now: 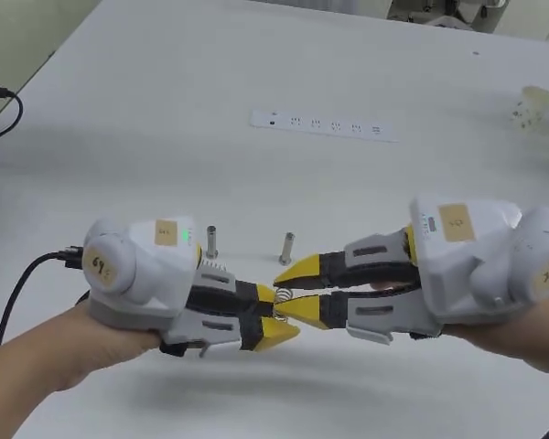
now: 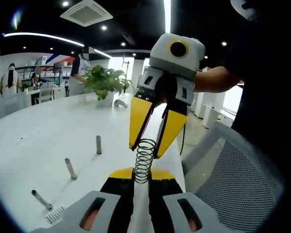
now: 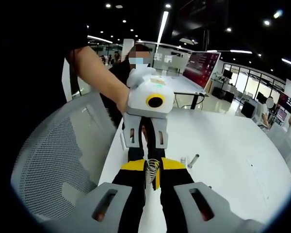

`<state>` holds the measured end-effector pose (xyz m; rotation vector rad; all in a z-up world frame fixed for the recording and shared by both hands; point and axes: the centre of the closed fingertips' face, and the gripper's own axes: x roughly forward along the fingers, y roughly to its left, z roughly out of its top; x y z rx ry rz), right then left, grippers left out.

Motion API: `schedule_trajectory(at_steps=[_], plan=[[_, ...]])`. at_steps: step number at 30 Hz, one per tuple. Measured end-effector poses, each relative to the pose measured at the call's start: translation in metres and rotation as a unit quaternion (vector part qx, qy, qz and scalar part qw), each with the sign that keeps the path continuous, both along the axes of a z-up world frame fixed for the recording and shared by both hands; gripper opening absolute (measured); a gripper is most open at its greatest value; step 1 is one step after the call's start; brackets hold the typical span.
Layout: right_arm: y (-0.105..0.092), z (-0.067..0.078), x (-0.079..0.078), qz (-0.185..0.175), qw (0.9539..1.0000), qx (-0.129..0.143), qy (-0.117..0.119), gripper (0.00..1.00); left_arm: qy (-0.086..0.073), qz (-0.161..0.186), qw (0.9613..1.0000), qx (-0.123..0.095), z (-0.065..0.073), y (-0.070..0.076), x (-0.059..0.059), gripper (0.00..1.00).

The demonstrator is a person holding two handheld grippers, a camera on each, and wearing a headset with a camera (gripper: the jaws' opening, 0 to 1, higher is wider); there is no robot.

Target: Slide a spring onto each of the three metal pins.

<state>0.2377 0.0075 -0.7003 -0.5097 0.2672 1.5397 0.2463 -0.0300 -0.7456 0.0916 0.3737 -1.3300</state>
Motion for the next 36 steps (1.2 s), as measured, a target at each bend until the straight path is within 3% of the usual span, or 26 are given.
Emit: schedule_trajectory(at_steps=[8,13,17,24,30,36], plan=[[0.0022,0.002,-0.0004,0.004,0.9994,-0.006,-0.034,0.07,-0.002,0.002,1.0,0.002,0.0022,-0.0002,0.0025,0.03],[0.0004,0.0013,0.0004,0.003,0.9993,-0.012,-0.035,0.07,0.007,0.009,0.9999,0.002,0.0013,0.0013,0.0023,0.03],[0.0013,0.002,-0.0027,0.01,0.9989,-0.019,-0.042,0.07,0.002,0.006,1.0,0.001,0.0024,-0.0001,0.001,0.03],[0.0011,0.001,-0.0034,0.013,0.9984,-0.027,-0.048,0.07,0.01,0.009,0.9999,0.001,0.0023,-0.0004,0.0003,0.05],[0.0007,-0.0022,-0.0043,0.017,0.9979,-0.035,-0.052,0.07,0.01,0.017,0.9998,0.001,0.0022,0.0009,0.0041,0.11],[0.0003,-0.0036,-0.0018,0.016,0.9976,-0.039,-0.056,0.07,0.003,0.029,0.9996,0.005,-0.0002,0.005,0.0077,0.23]])
